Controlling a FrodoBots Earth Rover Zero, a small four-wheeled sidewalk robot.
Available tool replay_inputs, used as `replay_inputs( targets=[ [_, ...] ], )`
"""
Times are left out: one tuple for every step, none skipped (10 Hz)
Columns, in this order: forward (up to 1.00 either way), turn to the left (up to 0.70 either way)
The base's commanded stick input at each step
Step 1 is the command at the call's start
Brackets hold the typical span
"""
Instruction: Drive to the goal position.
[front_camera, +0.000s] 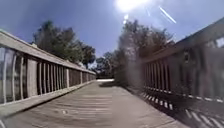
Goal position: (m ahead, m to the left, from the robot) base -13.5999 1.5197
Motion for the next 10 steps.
replay_inputs(
  targets=[
    [0.44, 0.02],
    [0.44, 0.02],
    [0.44, 0.02],
    [0.44, 0.02],
    [0.44, 0.02],
    [0.44, 0.02],
    [0.44, 0.02],
    [0.44, 0.02],
    [0.44, 0.02],
    [0.44, 0.02]
  ],
)
